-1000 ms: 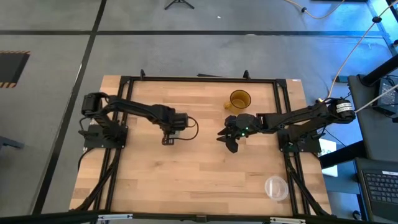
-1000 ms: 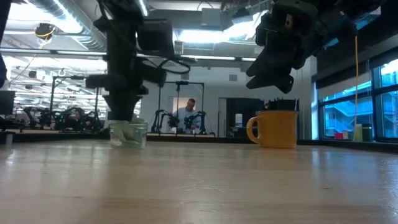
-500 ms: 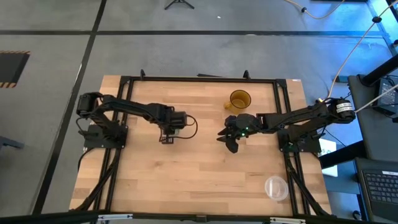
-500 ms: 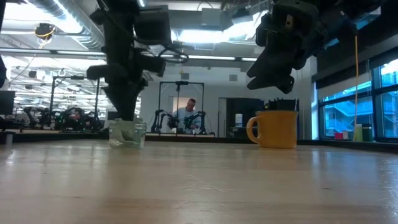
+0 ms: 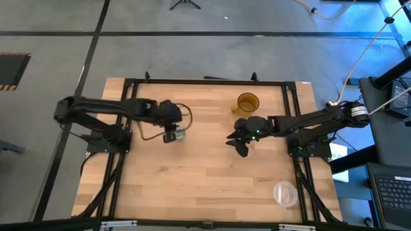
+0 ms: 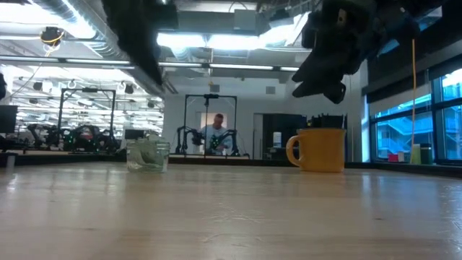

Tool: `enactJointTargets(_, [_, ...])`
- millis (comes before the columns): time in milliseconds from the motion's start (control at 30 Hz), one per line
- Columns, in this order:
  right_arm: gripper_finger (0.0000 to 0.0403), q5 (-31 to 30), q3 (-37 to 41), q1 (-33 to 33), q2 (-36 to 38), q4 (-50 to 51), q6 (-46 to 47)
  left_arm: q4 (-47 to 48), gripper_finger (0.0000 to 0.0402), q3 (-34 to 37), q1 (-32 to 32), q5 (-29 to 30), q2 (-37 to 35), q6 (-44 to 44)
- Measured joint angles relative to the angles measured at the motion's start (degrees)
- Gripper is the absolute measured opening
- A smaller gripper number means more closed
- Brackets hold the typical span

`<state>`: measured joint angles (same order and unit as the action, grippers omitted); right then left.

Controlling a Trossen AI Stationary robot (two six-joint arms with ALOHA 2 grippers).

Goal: Pick and place Stevia / Truvia into bins
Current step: Return to Home Position

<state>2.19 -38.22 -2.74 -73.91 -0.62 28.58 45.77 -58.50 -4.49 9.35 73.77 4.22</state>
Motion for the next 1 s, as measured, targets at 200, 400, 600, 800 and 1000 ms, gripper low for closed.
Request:
enactJointTargets(200, [0.0161,-0.40,-0.06,1.30,8.30,1.62,-1.99,-4.71,0.0080,0.20,-0.01,0.00,-11.39,1.65])
enactJointTargets(400, [0.0161,-0.50,3.39,3.34,19.15,3.97,-3.44,-15.96,0.0072,7.71,-0.06,-0.09,-24.64,2.76])
enactJointTargets(600, [0.0161,-0.56,11.34,3.34,28.85,-2.97,-1.80,-21.39,0.0062,15.97,-0.07,-0.05,-36.15,3.61])
enactJointTargets(800, [0.0161,-0.52,16.00,3.34,38.46,-3.93,-1.90,-27.85,0.0053,24.79,-0.07,-0.01,-46.81,5.68])
enactJointTargets(1000, [0.0161,-0.60,20.43,3.53,46.89,-4.33,-2.17,-29.31,0.0044,30.37,-0.07,0.15,-55.31,7.94])
